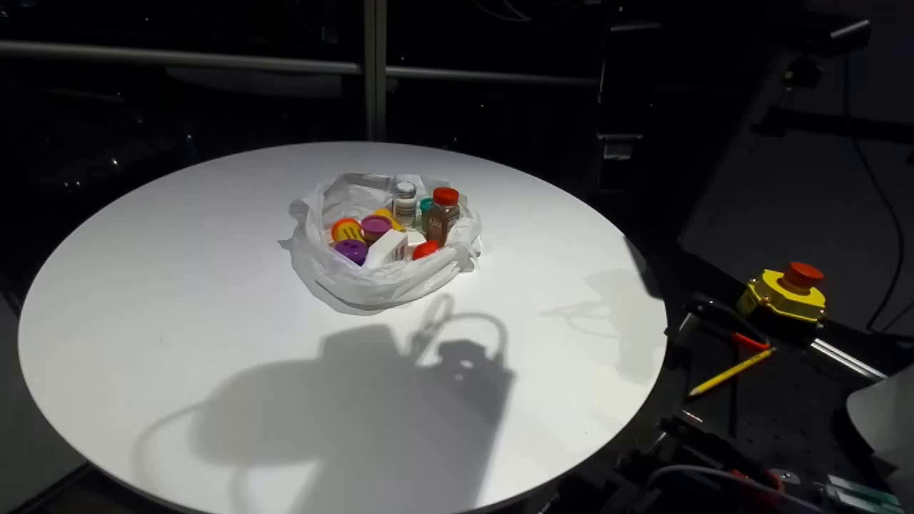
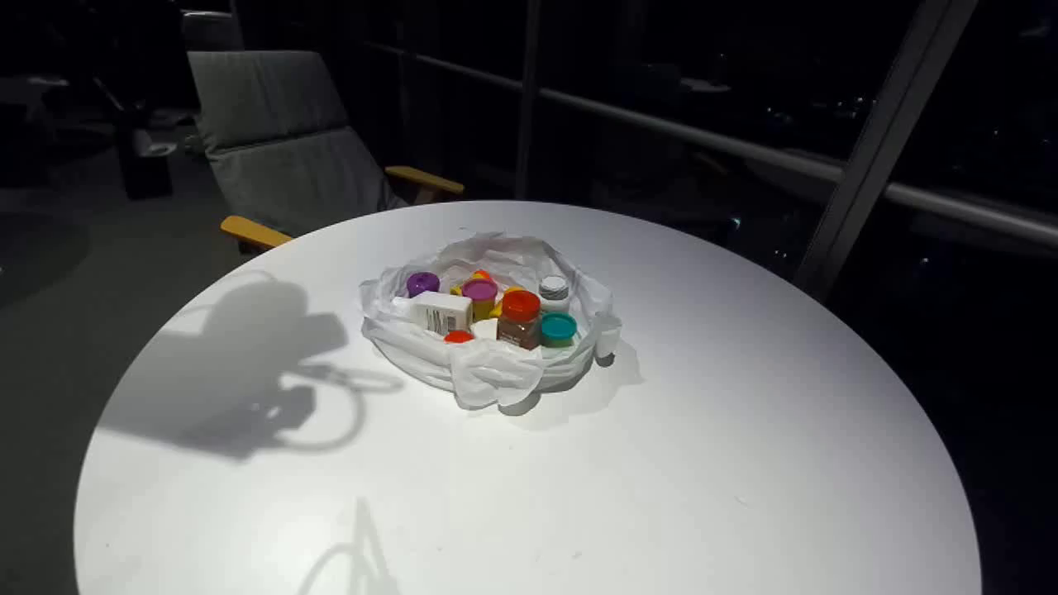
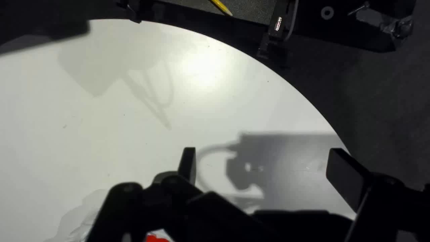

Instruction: Remove all the objects from the white plastic bag and put them on the table

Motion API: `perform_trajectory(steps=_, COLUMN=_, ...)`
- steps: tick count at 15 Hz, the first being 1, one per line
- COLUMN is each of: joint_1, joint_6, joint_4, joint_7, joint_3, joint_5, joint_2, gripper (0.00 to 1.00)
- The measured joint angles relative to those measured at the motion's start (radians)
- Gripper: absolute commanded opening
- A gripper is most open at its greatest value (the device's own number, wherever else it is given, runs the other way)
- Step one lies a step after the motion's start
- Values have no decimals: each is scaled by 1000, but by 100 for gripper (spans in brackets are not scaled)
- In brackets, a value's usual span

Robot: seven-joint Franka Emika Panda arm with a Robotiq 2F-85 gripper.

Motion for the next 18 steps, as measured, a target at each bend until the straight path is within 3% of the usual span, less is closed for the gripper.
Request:
perform_trajectory(steps=12, joint_1=-1, joint_6=1, joint_4=13, joint_7=5, joint_3=-4, joint_5=-11, joint_2=4, gripper=100)
perform_trajectory(steps=18, joint_1=-78, joint_6=17, joint_4=135, joint_7=84, joint_3=-65, joint_5=-173, joint_2=127, gripper=100)
